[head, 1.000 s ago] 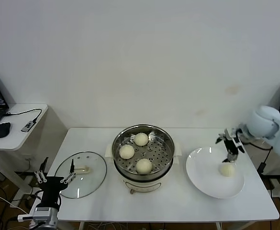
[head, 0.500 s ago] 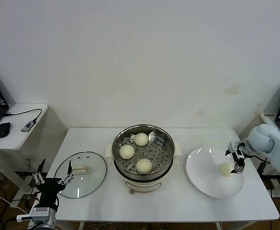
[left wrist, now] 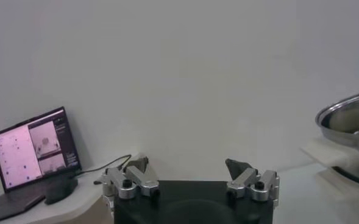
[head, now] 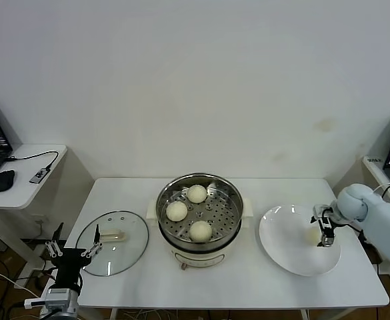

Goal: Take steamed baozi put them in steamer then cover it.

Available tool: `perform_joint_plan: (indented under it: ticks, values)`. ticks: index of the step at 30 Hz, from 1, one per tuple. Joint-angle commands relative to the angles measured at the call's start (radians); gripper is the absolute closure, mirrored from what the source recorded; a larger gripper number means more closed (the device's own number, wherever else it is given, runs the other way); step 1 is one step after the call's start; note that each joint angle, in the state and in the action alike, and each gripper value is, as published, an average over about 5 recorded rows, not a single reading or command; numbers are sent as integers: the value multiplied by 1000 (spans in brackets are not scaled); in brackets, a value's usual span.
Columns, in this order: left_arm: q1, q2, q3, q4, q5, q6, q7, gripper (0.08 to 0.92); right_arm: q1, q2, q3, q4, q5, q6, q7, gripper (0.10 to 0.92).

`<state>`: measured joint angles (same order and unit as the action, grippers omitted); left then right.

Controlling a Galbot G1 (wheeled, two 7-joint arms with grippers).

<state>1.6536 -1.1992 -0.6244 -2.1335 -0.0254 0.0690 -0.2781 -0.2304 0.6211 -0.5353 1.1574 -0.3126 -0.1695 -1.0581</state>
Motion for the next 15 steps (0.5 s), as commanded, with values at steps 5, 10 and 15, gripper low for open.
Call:
perform_joint_plan:
  ticks: [5, 10, 15]
  values:
    - [7, -1, -3, -4, -1, -5, 0, 177, -17, 27, 18, -38, -44, -7, -3, 292]
    - [8, -2, -3, -7, -1, -6, 0, 177, -16, 26, 17, -37, -47, -10, -10, 338]
    - [7, -2, -5, -6, -1, -6, 0, 177, -15, 29, 18, -35, -48, -8, -18, 424]
